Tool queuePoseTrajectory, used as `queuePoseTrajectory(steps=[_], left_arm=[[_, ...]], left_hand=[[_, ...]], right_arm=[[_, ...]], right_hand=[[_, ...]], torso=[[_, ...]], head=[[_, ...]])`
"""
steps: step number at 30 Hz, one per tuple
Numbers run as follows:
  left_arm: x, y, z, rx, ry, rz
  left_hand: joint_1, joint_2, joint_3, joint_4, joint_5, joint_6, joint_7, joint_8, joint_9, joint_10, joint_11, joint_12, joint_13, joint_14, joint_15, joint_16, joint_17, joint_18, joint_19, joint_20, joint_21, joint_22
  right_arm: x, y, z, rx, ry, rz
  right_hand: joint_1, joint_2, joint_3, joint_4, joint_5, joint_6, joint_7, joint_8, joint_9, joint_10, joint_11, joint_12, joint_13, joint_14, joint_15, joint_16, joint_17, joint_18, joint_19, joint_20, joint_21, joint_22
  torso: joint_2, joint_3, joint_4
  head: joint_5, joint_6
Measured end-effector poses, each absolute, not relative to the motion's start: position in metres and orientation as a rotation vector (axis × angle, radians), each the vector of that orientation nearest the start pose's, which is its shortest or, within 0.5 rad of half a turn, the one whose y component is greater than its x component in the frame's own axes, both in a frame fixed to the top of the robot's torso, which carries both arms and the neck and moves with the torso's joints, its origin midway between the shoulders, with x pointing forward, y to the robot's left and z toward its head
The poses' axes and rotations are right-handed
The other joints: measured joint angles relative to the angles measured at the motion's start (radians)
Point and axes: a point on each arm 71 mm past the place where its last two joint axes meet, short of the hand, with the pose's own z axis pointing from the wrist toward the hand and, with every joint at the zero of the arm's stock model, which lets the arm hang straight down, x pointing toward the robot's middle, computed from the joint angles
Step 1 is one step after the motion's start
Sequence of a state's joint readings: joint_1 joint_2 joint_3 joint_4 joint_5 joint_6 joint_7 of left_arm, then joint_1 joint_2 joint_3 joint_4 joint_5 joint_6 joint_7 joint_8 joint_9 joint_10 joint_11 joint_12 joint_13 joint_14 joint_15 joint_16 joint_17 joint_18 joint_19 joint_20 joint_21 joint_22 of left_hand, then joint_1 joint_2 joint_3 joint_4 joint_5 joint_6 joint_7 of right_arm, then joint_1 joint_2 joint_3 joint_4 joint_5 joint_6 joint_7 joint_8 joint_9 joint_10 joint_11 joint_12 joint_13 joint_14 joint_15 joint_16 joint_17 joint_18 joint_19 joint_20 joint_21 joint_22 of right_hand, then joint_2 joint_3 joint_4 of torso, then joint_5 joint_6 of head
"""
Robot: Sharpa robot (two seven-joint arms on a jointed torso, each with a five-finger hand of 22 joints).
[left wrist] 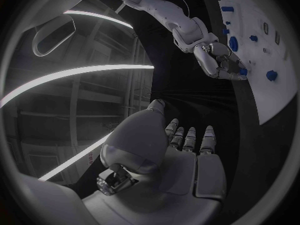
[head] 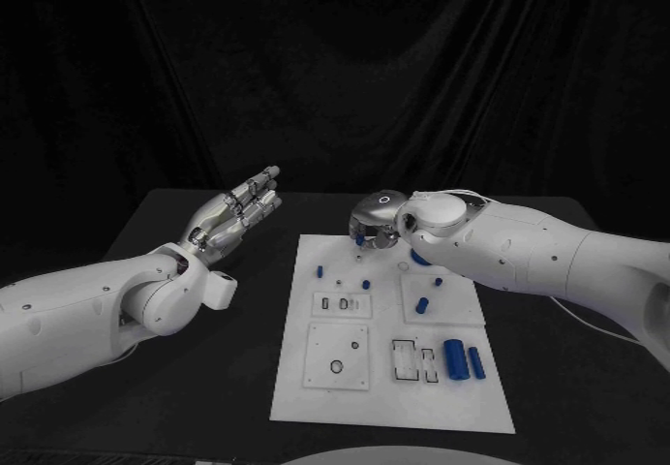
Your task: Assemble the parts on the task board
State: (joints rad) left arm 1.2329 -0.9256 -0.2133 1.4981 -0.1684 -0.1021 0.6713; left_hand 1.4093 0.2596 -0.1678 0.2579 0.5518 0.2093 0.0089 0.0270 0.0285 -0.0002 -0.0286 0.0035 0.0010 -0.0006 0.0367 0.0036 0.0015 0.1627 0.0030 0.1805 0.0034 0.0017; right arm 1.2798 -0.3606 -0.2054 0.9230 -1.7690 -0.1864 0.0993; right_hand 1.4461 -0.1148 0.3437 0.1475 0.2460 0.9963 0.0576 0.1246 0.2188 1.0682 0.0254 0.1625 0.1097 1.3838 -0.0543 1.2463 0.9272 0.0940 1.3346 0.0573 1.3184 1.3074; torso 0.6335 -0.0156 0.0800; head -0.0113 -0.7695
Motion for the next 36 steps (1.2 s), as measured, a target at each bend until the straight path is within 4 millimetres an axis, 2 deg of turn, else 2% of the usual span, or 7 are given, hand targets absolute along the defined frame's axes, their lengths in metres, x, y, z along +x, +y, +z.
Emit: queuePoseTrajectory(steps=[4,21,36], left_arm=[[0.4658,0.2457,-0.2040,-0.776,1.436,-1.692],[0.4673,0.2453,-0.2045,-0.775,1.438,-1.691],[0.4676,0.2441,-0.2046,-0.774,1.440,-1.693]], left_hand=[[0.000,0.000,0.000,0.000,0.001,0.004,0.004,0.000,0.001,0.000,0.000,0.000,0.000,0.001,0.006,0.000,0.000,0.000,0.000,0.000,0.000,0.000],[0.000,0.000,0.000,0.000,0.001,0.004,0.004,0.000,0.001,0.003,0.003,0.000,0.000,0.001,0.006,0.000,0.000,0.000,0.000,0.007,0.000,0.000],[0.004,-0.004,0.000,0.000,0.001,0.006,0.006,0.000,0.000,-0.001,0.006,0.000,0.000,0.001,0.006,0.000,-0.001,0.000,0.000,0.007,0.000,0.000]], right_arm=[[0.5621,-0.1079,-0.2246,-0.758,1.668,0.423],[0.5629,-0.1130,-0.2253,-0.753,1.677,0.414],[0.5632,-0.1128,-0.2291,-0.748,1.686,0.411]], right_hand=[[0.000,0.000,0.000,0.000,0.000,0.000,0.000,0.000,0.002,0.000,0.000,0.000,0.000,-0.003,0.003,0.000,-0.002,0.000,0.000,0.000,0.000,0.000],[0.000,0.000,0.006,0.000,0.005,-0.004,-0.003,-0.006,0.002,0.000,0.000,-0.004,-0.003,-0.003,0.003,0.000,-0.004,0.000,0.000,0.000,0.000,0.001],[0.000,0.000,0.006,0.000,0.006,-0.007,-0.003,-0.008,0.002,0.000,0.000,-0.008,-0.003,-0.003,0.003,0.000,-0.003,0.000,0.000,0.000,0.000,0.000]], torso=[[-0.001,-0.0005,0.0000],[-0.002,-0.0026,0.0007],[-0.004,-0.0034,0.0001]], head=[[0.000,-0.003],[-0.002,-0.006],[0.001,-0.015]])
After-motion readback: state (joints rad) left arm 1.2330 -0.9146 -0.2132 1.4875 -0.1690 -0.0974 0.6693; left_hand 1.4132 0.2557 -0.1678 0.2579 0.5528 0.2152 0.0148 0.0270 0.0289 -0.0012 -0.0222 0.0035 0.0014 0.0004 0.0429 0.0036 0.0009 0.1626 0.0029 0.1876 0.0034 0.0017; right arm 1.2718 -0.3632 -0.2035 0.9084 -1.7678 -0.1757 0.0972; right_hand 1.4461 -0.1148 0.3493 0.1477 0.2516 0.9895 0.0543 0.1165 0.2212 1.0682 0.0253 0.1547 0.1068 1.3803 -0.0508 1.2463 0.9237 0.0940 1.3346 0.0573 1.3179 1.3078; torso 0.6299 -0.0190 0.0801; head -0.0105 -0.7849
